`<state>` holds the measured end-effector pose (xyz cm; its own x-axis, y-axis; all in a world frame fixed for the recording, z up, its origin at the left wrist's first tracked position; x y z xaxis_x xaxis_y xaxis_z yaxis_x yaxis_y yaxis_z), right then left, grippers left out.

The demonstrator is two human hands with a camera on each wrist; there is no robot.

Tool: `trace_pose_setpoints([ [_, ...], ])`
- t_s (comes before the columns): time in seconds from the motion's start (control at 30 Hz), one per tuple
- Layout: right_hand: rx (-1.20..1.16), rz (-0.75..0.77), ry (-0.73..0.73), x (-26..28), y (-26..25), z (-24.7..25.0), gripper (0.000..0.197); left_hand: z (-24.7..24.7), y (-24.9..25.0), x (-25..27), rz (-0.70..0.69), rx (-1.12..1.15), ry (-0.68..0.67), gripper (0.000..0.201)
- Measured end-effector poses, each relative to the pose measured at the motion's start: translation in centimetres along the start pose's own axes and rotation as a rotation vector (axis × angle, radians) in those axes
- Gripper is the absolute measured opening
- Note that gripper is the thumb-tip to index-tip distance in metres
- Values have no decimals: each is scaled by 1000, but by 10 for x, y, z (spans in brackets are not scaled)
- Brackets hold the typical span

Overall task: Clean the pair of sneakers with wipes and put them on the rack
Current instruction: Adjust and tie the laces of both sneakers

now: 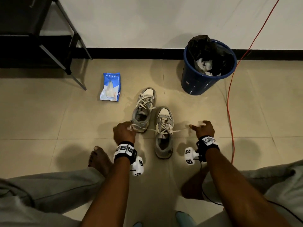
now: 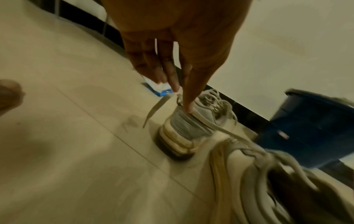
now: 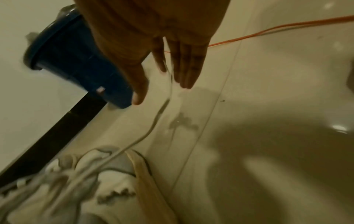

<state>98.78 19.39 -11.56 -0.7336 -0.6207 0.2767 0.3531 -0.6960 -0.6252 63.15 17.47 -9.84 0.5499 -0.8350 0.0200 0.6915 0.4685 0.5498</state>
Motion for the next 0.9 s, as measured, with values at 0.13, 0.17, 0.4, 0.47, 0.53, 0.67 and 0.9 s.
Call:
trace_pose_setpoints([
  [0.13,170,26,-74,35,-10,-20,51,-22,26,28,-3,16,-109,29],
  [0.17,100,-57,-162,41,-10,-30,50,-35,26,32,95,40,-188,39],
  [0.4,-209,-352,-427,54,-8,-63,7,-77,24,48,742,635,-439,34],
  [0.47,-258,-343,-428,51,-11,-62,10,-74,34,47,802,773,-502,17],
  [0.53,-283,-329,-426,55,-18,-63,7,-71,41,46,793,804,-554,9],
  [0.67,-233,-285,-388,41,-10,-54,15,-70,33,40,813,847,-484,14],
  [0.9,-343,-405,-233,23,0,-44,18,-66,-3,41,954,976,-230,6],
])
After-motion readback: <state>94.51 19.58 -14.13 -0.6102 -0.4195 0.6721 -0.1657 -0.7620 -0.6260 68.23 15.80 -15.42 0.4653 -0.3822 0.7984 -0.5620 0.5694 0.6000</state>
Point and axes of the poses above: each hand's wrist, its own x-axis away from the middle knuckle, its own z-axis out of the back of the hand, y = z × x, the point moved 2 cm from there along -x, towards the middle knuckle, and after that the axes turned 13 degrees about y, right-handed, at the moved point
